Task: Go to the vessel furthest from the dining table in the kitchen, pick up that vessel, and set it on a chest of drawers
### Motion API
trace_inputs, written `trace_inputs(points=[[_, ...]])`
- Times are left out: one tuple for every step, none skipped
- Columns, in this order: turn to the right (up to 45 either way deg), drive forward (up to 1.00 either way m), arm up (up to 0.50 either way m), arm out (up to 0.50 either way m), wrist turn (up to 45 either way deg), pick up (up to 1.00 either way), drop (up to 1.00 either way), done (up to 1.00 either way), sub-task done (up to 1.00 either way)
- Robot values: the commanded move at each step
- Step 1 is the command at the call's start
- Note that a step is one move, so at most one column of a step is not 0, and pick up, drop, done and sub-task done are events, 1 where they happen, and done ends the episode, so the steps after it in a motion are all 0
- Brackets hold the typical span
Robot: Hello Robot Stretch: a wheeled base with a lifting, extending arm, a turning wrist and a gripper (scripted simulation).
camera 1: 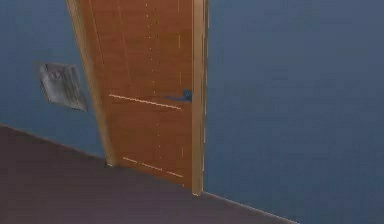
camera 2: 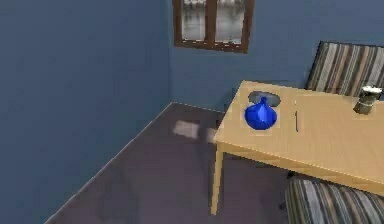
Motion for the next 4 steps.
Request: trace_inputs(points=[[-30.0, 0.00, 0.00, 0.00, 0.0, 0.00, 0.00, 0.00, 0.00], [0.0, 0.75, 0.00, 0.00, 0.0, 0.00, 0.00, 0.00, 0.00], [-36.0, 0.00, 0.00, 0.00, 0.0, 0.00, 0.00, 0.00, 0.00], [-3.0, 0.00, 0.00, 0.00, 0.0, 0.00, 0.00, 0.00, 0.00]])
